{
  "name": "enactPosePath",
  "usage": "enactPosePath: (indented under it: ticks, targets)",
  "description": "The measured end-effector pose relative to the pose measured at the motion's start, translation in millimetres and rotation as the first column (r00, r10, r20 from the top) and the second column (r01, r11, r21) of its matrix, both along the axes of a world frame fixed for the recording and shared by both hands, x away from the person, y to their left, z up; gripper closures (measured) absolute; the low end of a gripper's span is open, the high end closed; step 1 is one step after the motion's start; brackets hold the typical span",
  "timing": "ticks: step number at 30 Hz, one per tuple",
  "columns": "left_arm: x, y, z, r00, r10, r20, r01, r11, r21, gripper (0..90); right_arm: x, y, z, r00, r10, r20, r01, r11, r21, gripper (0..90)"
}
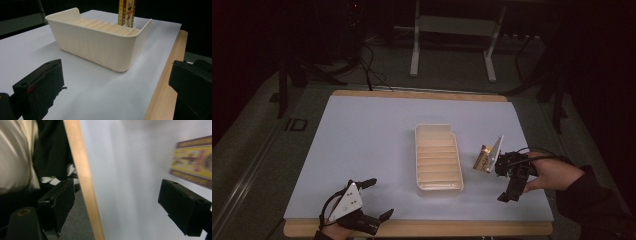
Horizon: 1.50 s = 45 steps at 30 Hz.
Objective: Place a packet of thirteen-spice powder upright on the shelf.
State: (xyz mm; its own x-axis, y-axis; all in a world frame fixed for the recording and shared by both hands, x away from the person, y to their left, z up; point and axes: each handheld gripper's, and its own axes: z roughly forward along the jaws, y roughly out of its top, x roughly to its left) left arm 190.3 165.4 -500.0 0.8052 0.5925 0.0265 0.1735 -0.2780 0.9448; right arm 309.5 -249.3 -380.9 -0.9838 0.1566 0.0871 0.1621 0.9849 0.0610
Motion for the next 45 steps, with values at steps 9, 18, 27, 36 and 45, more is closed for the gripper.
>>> enactPosePath:
  ticks: [9, 18, 27, 36, 45]
  targets:
    - [0.2, -0.3, -0.3, 1.0, -0.003, -0.001, 0.003, 1.0, 0.003, 0.4, 17.7, -2.3, 21.5, 0.999, -0.02, 0.04, 0.02, 1.0, 0.016, 15.9]
    - [0.4, -0.8, -0.8, 0.9999, -0.007, -0.007, 0.007, 1.0, 0.003, 0.4, 36.0, -2.1, 32.6, 0.9941, -0.035, 0.103, 0.033, 0.999, 0.016, 15.9]
    - [0.5, -0.9, -1.1, 0.9999, -0.009, -0.007, 0.009, 1.0, 0.004, 0.4, 58.7, -2.8, 35.0, 0.9885, -0.076, 0.131, 0.074, 0.997, 0.022, 19.8]
    - [0.6, -1.4, -1.5, 0.9999, -0.014, -0.005, 0.014, 0.9998, 0.012, 0.4, 80.8, -2.3, 22.8, 0.9872, -0.116, 0.109, 0.116, 0.993, 0.009, 20.4]
    - [0.6, -1.4, -1.8, 0.9998, -0.017, -0.005, 0.017, 0.9998, 0.013, 0.4, 100.2, 1.0, -1.1, 0.989, -0.114, 0.094, 0.114, 0.993, 0.009, 33.0]
